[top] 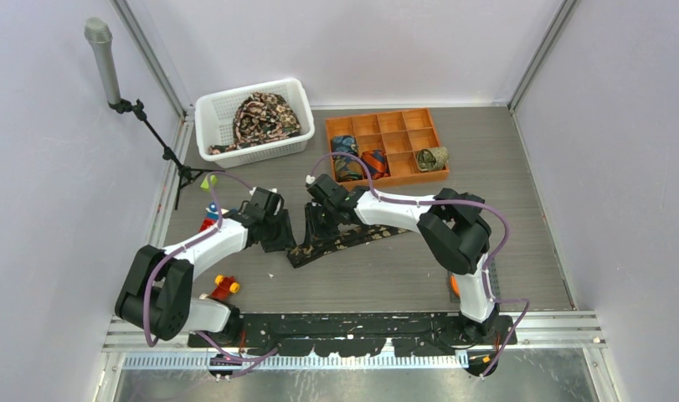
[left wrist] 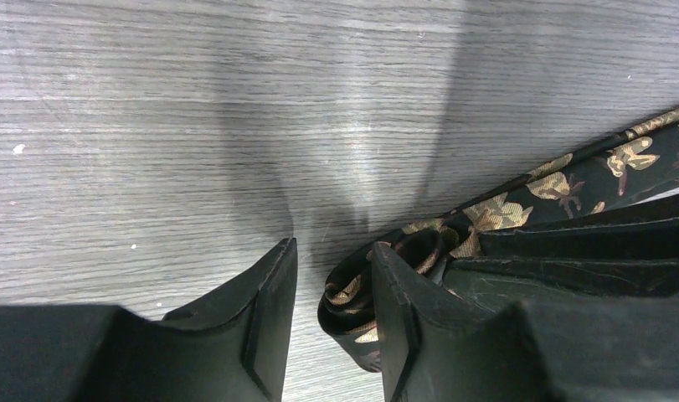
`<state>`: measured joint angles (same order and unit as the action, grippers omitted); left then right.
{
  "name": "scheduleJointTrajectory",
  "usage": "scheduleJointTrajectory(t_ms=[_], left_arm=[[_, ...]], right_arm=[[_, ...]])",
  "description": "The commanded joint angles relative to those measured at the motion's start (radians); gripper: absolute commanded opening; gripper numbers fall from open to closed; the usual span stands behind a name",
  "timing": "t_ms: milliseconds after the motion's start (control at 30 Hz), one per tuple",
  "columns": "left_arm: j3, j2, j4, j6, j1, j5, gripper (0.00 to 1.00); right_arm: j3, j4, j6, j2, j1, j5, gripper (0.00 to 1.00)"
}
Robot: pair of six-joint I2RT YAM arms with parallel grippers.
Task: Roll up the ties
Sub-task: Roll the tie at the center of the board.
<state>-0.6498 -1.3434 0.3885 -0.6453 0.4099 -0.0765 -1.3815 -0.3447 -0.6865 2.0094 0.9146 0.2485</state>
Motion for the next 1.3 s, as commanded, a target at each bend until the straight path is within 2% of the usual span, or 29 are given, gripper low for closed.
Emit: scheduleJointTrajectory(t_ms=[0, 100, 233, 367, 567, 700, 933, 1067, 1267], left_arm=[[-0.003, 0.024, -0.018, 0.021, -0.003, -0.013, 0.41], [-0.005, 0.046, -0.018, 0.018, -0.002, -0.007, 0.48], [-0.013, 0.107, 0.004, 0.019, -0.002, 0.005, 0.64], [-0.028, 0.186, 0.067, 0.019, -0.002, 0.022, 0.72], [0.007, 0.324, 0.121, -0.027, -0.002, 0.004, 0.72], [0.088, 0.450, 0.103, -0.130, -0.002, 0.008, 0.70], [0.246, 0.564, -0.035, -0.312, -0.002, -0.012, 0.67], [0.336, 0.581, -0.177, -0.417, -0.002, -0.059, 0.67], [0.398, 0.574, -0.255, -0.507, -0.002, -0.058, 0.67]], right_arm=[[-0.003, 0.023, 0.003, -0.040, 0.005, 0.000, 0.28], [0.004, 0.024, 0.004, -0.044, 0.005, 0.000, 0.25], [0.022, 0.028, -0.001, -0.054, 0.006, -0.002, 0.19], [0.043, 0.044, -0.022, -0.056, 0.005, -0.013, 0.15], [0.078, 0.045, -0.076, -0.070, 0.007, -0.058, 0.10], [0.099, 0.040, -0.098, -0.082, 0.009, -0.097, 0.08], [0.132, 0.063, -0.132, -0.072, 0.017, -0.115, 0.07], [0.144, 0.069, -0.143, -0.071, 0.021, -0.128, 0.07], [0.165, 0.080, -0.156, -0.066, 0.028, -0.139, 0.06]])
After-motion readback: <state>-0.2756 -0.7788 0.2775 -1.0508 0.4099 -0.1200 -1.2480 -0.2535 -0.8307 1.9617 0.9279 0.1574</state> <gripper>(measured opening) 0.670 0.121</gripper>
